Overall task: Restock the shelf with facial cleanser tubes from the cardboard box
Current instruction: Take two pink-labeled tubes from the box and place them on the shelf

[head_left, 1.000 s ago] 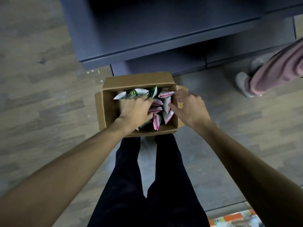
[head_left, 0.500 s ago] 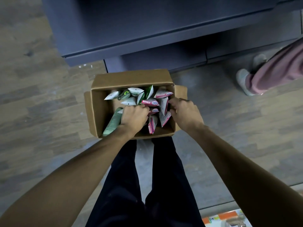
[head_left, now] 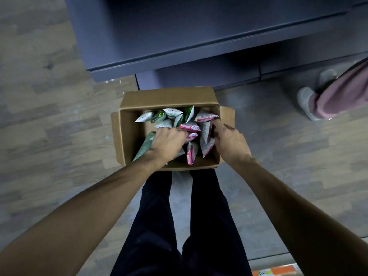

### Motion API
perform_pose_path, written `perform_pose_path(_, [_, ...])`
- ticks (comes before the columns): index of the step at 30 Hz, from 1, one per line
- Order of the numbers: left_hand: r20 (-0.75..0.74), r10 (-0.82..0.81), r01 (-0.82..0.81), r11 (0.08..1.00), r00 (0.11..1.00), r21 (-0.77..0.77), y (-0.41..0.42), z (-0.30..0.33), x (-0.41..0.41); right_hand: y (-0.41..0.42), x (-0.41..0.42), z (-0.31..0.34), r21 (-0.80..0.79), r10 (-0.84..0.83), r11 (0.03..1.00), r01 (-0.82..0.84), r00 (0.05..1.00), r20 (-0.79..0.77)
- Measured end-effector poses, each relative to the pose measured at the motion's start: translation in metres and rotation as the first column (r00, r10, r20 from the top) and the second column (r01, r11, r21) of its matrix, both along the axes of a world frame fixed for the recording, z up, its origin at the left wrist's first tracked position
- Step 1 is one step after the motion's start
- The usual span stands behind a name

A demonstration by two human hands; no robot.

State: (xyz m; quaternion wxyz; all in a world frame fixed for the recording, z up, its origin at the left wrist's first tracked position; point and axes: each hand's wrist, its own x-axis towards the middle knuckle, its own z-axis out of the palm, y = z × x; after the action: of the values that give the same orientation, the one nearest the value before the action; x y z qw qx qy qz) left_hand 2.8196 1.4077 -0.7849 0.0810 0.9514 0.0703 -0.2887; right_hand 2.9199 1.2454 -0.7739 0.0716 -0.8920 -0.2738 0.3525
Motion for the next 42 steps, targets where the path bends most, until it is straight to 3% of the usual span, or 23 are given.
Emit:
perform_pose_path(5, [0.072, -0.003, 0.005, 0.999, 0.997, -0.038, 0.011, -0.001, -0.003, 0.000, -0.002, -0.003, -0.050, 0.125, 0.991, -0.122, 0.989, 0.083])
perform_pose_path(11, [0.217, -0.015, 0.025, 0.999, 0.976, -0.042, 0.013, 0.005, -0.008, 0.013, 0.004, 0.004, -0.141, 0.335, 0.936, -0.322, 0.939, 0.078])
perform_pose_path(20, [0.344, 0.048, -0.010, 0.994, 0.938, -0.111, 0.019, 0.028, -0.012, 0.026, 0.003, 0.003, -0.271, 0.490, 0.860, -0.433, 0.849, 0.199])
perform_pose_path(23, [0.376, 0.035, -0.003, 0.996, 0.926, -0.085, 0.024, 0.037, -0.018, 0.028, 0.003, 0.004, -0.296, 0.518, 0.839, -0.457, 0.838, 0.174])
perform_pose_path(27, [0.390, 0.050, -0.023, 0.997, 0.919, -0.075, 0.032, 0.043, -0.029, 0.022, 0.007, 0.003, -0.241, 0.472, 0.873, -0.425, 0.860, 0.194])
perform_pose_path(31, [0.414, 0.133, -0.096, 0.989, 0.901, -0.109, 0.036, 0.067, -0.030, 0.014, 0.015, 0.023, -0.013, 0.305, 0.952, -0.305, 0.946, 0.110])
perform_pose_path(36, [0.461, 0.224, -0.163, 0.972, 0.859, -0.169, 0.039, 0.111, -0.019, 0.009, 0.029, 0.076, 0.069, 0.162, 0.985, -0.160, 0.986, -0.031])
perform_pose_path(42, [0.467, 0.345, -0.240, 0.932, 0.814, -0.271, 0.047, 0.180, -0.001, 0.006, 0.053, 0.168, 0.180, 0.111, 0.977, -0.110, 0.994, 0.003])
